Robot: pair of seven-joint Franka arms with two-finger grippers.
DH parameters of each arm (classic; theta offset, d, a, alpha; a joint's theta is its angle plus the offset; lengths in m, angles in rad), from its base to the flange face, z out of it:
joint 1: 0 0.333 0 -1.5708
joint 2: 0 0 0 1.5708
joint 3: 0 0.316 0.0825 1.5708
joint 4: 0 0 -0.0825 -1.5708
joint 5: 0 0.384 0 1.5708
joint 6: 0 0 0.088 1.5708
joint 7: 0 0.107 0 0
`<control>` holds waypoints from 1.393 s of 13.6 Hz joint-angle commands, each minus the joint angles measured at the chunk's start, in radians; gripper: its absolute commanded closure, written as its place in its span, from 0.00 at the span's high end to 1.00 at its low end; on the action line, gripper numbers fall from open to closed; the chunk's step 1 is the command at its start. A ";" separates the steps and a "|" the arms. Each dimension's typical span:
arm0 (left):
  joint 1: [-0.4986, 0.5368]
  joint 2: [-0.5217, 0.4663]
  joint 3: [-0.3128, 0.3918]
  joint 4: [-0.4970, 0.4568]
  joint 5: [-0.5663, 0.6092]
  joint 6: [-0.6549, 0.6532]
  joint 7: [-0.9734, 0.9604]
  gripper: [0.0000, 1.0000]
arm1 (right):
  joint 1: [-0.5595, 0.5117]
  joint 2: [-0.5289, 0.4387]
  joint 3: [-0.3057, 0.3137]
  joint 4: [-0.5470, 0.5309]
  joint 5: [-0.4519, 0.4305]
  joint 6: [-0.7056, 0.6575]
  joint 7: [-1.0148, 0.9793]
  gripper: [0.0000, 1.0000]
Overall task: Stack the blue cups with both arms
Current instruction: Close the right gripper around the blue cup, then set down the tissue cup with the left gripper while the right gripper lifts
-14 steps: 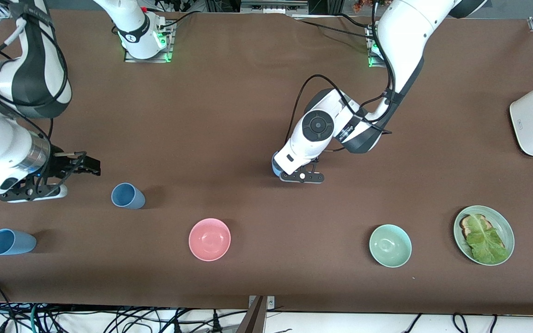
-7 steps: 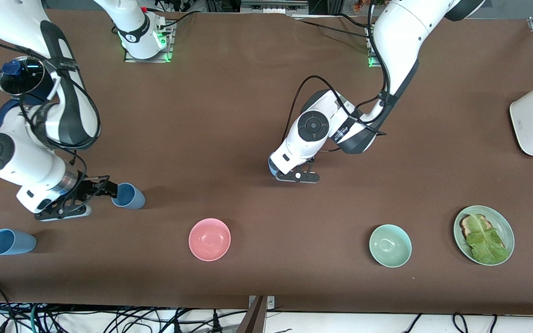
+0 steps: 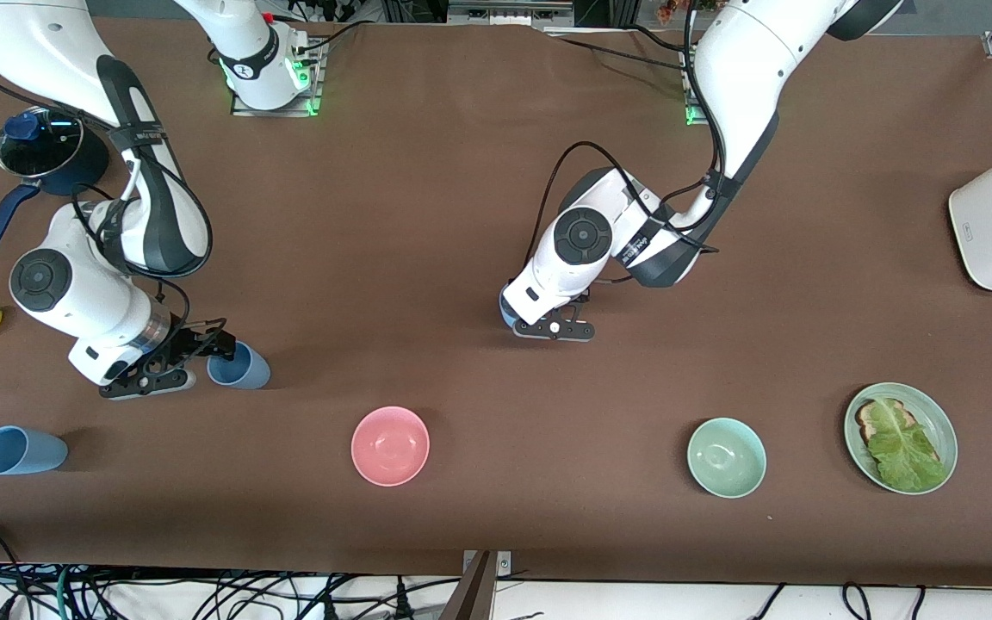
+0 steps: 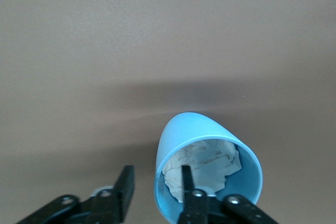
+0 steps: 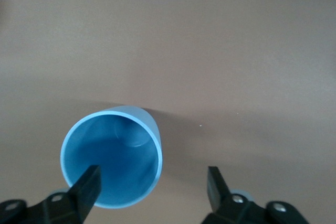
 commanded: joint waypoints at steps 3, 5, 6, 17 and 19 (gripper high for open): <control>-0.007 -0.050 -0.014 0.027 -0.006 -0.030 -0.044 1.00 | -0.018 -0.002 0.003 -0.042 0.000 0.063 -0.041 0.80; 0.005 -0.130 -0.017 0.027 -0.005 -0.103 -0.041 1.00 | -0.018 0.010 0.003 -0.038 0.005 0.065 -0.040 0.57; 0.012 -0.174 -0.013 0.028 -0.003 -0.158 -0.038 1.00 | -0.018 0.013 0.003 -0.036 0.008 0.065 -0.038 0.45; 0.340 -0.500 -0.014 0.060 -0.006 -0.668 0.353 1.00 | 0.005 -0.049 0.017 0.054 0.031 -0.113 0.009 0.00; 0.377 -0.561 -0.005 0.041 -0.022 -0.677 0.437 1.00 | 0.059 -0.066 0.016 0.112 0.031 -0.195 0.052 0.00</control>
